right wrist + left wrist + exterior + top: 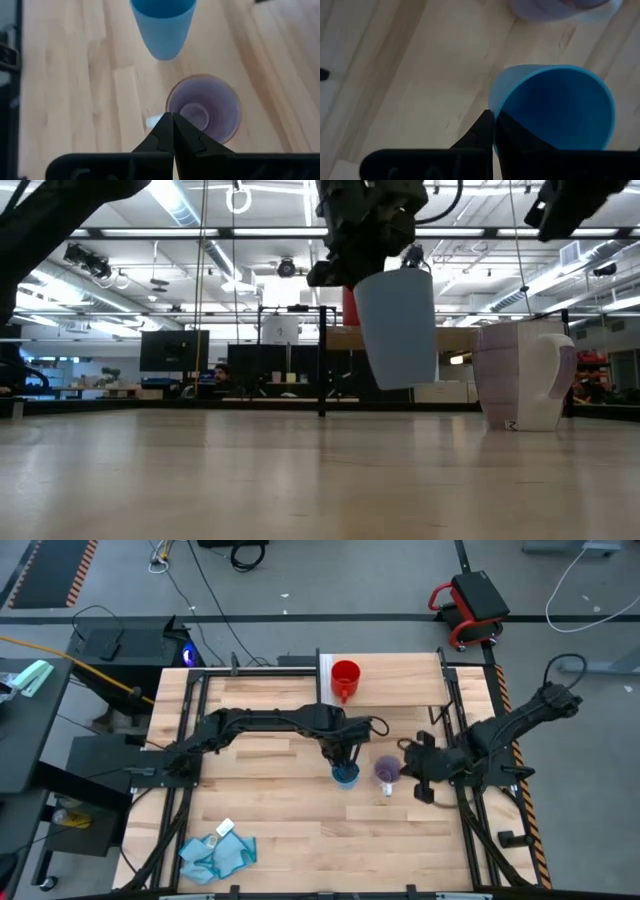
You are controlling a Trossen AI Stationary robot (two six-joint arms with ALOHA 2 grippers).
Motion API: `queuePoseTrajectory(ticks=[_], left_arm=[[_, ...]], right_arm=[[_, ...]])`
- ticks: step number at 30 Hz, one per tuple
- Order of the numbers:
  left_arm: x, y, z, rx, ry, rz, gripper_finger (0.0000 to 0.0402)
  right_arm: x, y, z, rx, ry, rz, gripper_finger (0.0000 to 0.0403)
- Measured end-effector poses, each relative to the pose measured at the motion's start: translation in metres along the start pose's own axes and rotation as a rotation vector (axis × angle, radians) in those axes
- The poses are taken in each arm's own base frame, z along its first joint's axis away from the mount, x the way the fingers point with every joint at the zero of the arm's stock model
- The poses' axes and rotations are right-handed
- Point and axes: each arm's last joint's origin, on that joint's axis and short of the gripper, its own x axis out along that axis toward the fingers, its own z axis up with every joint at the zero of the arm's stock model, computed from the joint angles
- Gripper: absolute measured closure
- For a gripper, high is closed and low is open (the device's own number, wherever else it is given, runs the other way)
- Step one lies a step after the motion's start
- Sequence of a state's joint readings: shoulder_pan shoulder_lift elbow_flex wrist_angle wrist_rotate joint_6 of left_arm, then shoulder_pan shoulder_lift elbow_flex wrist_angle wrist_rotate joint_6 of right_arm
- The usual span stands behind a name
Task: Stack small to large cups/mugs on shelf
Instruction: Put the blue cup on the shelf
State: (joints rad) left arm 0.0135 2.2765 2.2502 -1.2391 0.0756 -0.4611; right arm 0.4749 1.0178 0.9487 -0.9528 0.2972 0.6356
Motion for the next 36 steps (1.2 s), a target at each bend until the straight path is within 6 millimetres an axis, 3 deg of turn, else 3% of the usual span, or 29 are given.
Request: queuePoseTrajectory(ticks=[19, 29, 36], left_arm=[[0.009, -0.004, 0.001, -0.017, 0.001, -0.023, 0.0392], [0.024, -0.019, -0.004, 0.011, 0.022, -0.036, 0.0393], [0.039, -0.019, -0.006, -0.005, 0.07, -0.027, 0.0388]], right_arm=[[0.065, 0.041, -0.005, -0.123, 0.149, -0.072, 0.0397], [0.061, 0.046, -0.007, -0.155, 0.136, -0.043, 0.0396], [0.05, 0.052, -0.012, -0.171, 0.095, 0.002, 0.0396]])
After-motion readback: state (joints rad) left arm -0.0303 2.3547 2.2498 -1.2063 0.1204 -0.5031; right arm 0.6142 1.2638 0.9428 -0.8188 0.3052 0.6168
